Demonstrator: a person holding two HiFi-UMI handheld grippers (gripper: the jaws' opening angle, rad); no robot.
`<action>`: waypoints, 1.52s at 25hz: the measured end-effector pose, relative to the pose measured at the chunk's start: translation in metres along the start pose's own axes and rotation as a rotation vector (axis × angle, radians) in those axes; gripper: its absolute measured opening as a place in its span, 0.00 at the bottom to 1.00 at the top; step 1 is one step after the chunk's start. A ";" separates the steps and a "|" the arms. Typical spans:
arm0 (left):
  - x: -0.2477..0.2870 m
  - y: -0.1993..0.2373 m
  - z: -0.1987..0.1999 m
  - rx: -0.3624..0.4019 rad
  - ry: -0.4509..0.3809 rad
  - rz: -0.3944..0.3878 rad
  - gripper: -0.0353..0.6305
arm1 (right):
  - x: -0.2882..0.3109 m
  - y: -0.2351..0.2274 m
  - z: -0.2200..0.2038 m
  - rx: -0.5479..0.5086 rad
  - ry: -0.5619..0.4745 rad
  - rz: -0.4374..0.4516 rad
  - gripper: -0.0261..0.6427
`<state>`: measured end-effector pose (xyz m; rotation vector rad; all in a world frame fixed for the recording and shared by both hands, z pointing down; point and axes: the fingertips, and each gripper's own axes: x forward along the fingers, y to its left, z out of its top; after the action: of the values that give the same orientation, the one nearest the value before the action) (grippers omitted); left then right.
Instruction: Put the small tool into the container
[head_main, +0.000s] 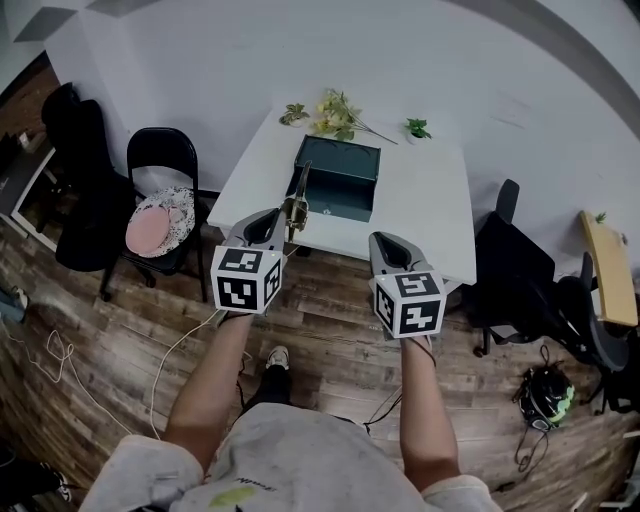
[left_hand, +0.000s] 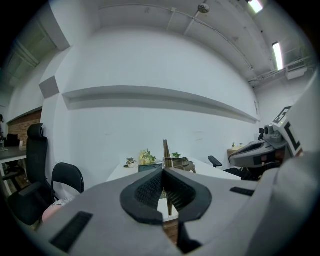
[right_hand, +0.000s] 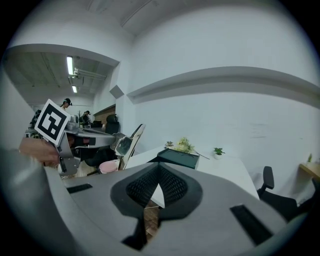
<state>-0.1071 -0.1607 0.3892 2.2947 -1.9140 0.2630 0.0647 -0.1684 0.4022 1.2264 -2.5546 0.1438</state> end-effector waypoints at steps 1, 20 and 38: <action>0.005 0.004 0.001 0.000 0.003 -0.004 0.05 | 0.005 -0.001 0.002 0.001 0.003 -0.003 0.05; 0.094 0.073 0.023 -0.001 0.033 -0.107 0.05 | 0.102 -0.013 0.044 0.017 0.043 -0.082 0.05; 0.154 0.106 0.027 0.014 0.052 -0.221 0.05 | 0.157 -0.021 0.055 0.035 0.082 -0.176 0.05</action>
<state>-0.1837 -0.3338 0.3968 2.4563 -1.6211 0.3074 -0.0235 -0.3106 0.3980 1.4211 -2.3712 0.1964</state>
